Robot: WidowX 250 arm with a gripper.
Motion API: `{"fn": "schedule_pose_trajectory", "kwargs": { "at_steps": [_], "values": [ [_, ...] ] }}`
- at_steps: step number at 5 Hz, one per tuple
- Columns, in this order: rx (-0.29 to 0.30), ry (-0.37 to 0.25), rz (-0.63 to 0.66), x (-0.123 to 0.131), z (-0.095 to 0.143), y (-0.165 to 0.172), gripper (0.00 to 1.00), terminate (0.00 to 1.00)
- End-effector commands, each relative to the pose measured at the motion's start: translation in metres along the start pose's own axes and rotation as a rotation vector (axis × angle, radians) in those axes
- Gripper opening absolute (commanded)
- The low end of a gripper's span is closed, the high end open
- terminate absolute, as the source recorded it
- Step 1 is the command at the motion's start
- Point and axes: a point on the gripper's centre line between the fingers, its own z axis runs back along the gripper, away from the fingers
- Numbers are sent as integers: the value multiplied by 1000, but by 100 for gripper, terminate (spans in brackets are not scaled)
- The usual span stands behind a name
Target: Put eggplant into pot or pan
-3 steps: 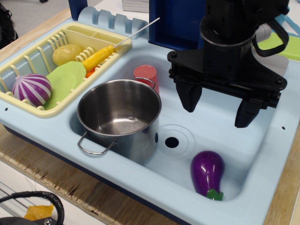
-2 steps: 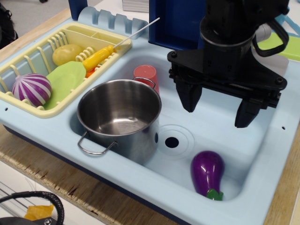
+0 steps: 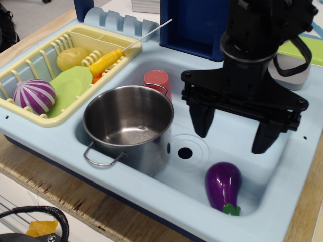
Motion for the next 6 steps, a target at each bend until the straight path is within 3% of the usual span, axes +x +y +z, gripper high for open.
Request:
{"fn": "schedule_pose_trajectory", "kwargs": {
  "at_steps": [1, 3, 6],
  "values": [
    [-20, 26, 69, 0, -12, 2, 100, 0],
    [-14, 103, 129, -5, -30, 4, 100, 0],
    [-85, 92, 171, -23, -57, 7, 100, 0]
  ]
}}
